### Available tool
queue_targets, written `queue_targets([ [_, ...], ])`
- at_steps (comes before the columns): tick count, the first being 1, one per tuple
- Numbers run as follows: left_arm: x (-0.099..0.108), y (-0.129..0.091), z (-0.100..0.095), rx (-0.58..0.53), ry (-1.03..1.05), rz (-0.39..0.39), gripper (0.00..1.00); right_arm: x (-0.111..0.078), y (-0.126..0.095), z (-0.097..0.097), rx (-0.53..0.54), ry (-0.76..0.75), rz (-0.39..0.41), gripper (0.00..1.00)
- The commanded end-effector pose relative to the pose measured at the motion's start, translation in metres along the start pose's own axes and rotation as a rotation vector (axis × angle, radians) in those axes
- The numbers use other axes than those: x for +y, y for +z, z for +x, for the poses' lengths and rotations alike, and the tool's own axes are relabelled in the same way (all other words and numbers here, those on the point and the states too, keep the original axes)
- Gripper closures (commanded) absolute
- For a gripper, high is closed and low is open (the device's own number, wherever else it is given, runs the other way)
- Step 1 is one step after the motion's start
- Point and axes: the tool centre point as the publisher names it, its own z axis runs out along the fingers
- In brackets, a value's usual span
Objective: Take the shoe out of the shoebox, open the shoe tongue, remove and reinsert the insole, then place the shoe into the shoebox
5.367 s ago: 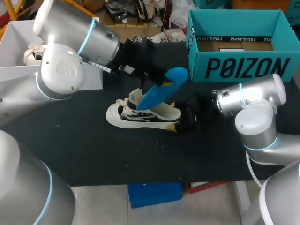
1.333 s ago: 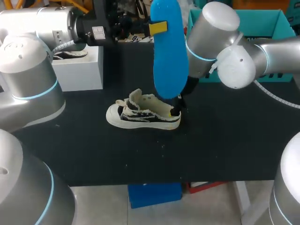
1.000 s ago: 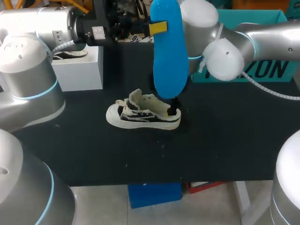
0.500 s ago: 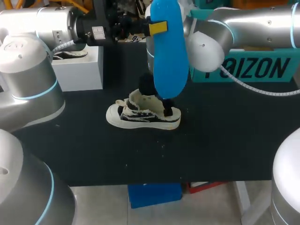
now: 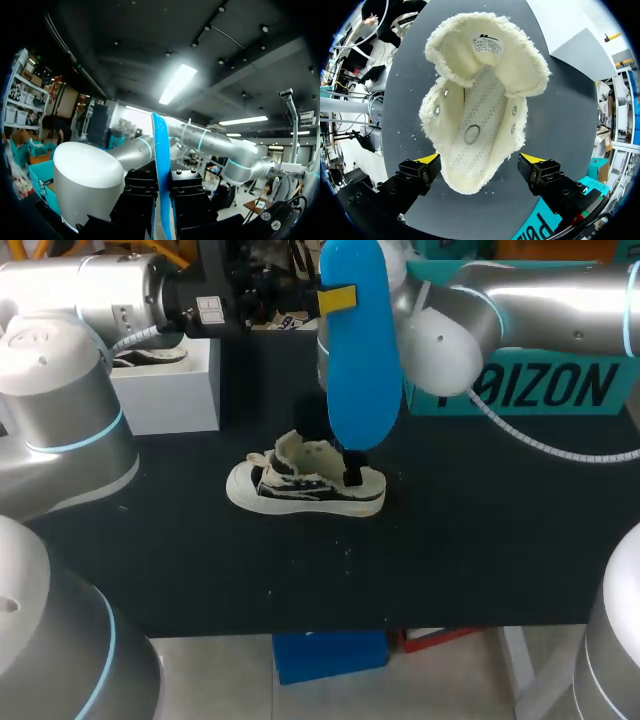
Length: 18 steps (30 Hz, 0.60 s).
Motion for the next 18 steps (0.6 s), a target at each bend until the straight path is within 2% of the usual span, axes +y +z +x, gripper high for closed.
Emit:
queue_targets([
  [1,0.001,0.001,0.0003,-0.004,0.002,0.002,1.0,-0.0119,0.0008,0.0052,-0.017,-0.001,-0.243,0.0],
  [3,0.001,0.001,0.0003,-0.004,0.002,0.002,1.0,-0.0116,0.0008,0.0049,-0.022,0.001,-0.318,0.0],
  [18,0.001,0.001,0.0003,-0.004,0.002,0.002,1.0,-0.0111,0.0041,0.0058,-0.067,0.048,-0.683,0.0],
])
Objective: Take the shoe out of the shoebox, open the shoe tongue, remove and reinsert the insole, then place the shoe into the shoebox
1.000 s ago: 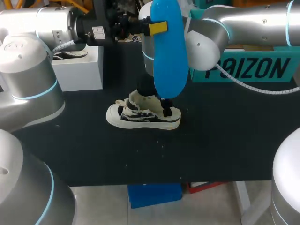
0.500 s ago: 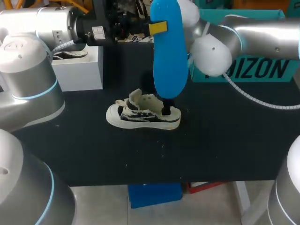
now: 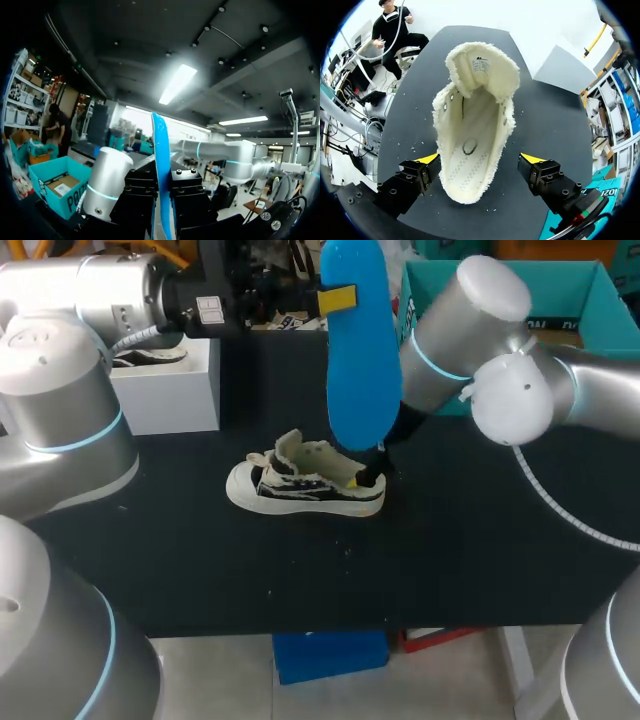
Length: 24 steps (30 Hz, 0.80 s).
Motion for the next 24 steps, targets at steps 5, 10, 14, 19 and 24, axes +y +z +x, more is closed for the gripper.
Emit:
queue_targets([
  [5,0.001,0.001,0.0,-0.004,0.002,0.002,1.0,-0.011,0.005,0.007,-0.045,0.038,-0.411,0.0],
  [10,0.001,0.001,0.0,-0.004,0.002,0.002,1.0,-0.016,0.012,0.01,-0.051,0.065,-0.491,0.0],
  [14,0.001,0.001,0.0,-0.004,0.002,0.002,1.0,-0.019,0.017,0.012,-0.046,0.076,-0.542,0.0],
  [19,0.001,0.001,0.0,-0.004,0.002,0.002,1.0,-0.024,0.023,0.013,-0.046,0.089,-0.588,0.0],
  [24,0.001,0.001,0.0,-0.004,0.002,0.002,1.0,-0.025,0.027,0.013,-0.042,0.095,-0.615,0.0],
])
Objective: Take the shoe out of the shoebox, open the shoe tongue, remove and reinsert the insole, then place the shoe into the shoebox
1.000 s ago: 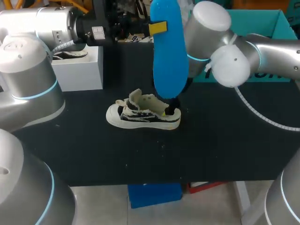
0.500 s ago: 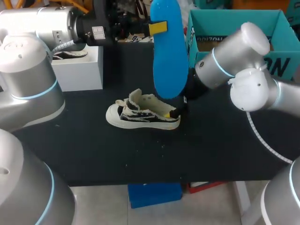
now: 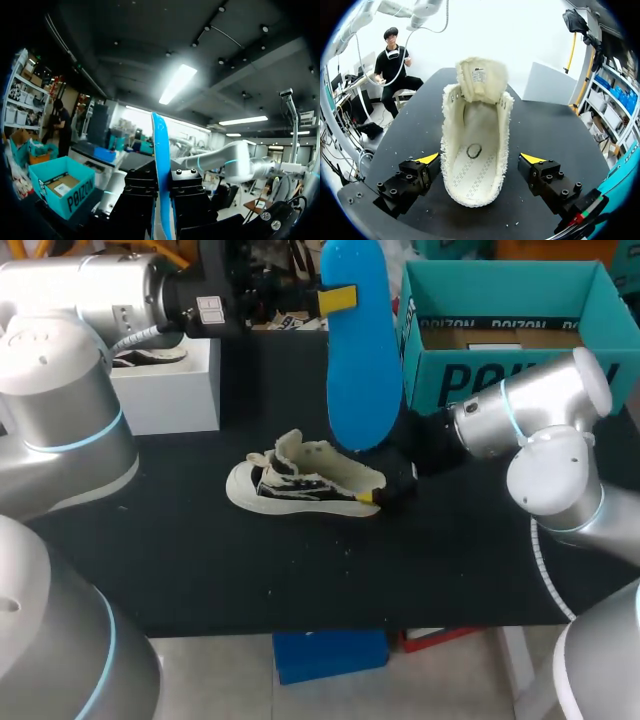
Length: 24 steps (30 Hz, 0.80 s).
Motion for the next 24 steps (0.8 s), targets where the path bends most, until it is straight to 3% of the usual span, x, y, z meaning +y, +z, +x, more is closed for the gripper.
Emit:
queue_targets([
  [1,0.001,0.001,0.0,-0.004,0.002,0.002,1.0,-0.005,0.006,0.0,0.003,0.002,-0.153,0.0],
  [12,0.001,0.001,0.0,-0.004,0.002,0.002,1.0,-0.012,0.005,-0.001,0.013,0.016,-0.11,0.0],
  [18,0.001,0.001,0.0,-0.004,0.002,0.002,1.0,-0.011,-0.003,-0.003,0.006,0.005,0.005,0.0],
  [24,0.001,0.001,0.0,-0.004,0.002,0.002,1.0,-0.009,-0.011,-0.006,-0.006,-0.018,0.172,0.0],
])
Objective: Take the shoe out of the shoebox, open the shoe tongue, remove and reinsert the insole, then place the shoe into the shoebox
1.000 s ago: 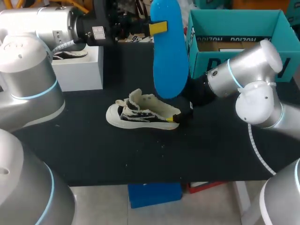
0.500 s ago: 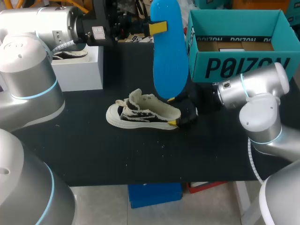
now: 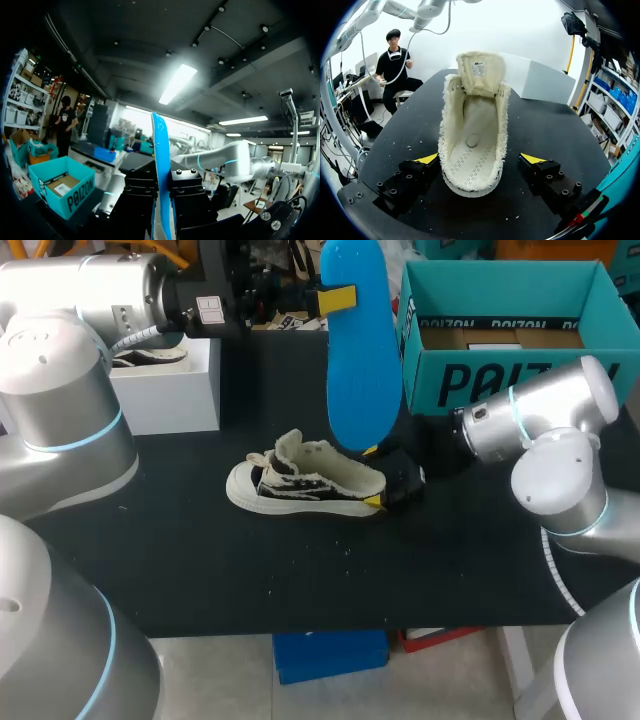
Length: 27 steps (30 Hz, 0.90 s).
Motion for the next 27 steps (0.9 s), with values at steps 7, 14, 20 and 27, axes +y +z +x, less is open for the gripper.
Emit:
queue_targets([
  [7,0.001,0.001,0.0,-0.004,0.002,0.002,1.0,0.015,-0.013,-0.009,0.017,-0.034,0.339,0.0],
  [14,0.001,0.001,0.0,-0.004,0.002,0.002,1.0,0.029,-0.016,-0.022,0.041,-0.073,0.585,0.0],
  [20,0.001,0.001,0.0,-0.004,0.002,0.002,1.0,0.043,-0.01,-0.031,0.054,-0.107,0.773,0.0],
  [27,0.001,0.001,0.0,-0.004,0.002,0.002,1.0,0.054,0.002,-0.035,0.055,-0.122,0.935,0.0],
])
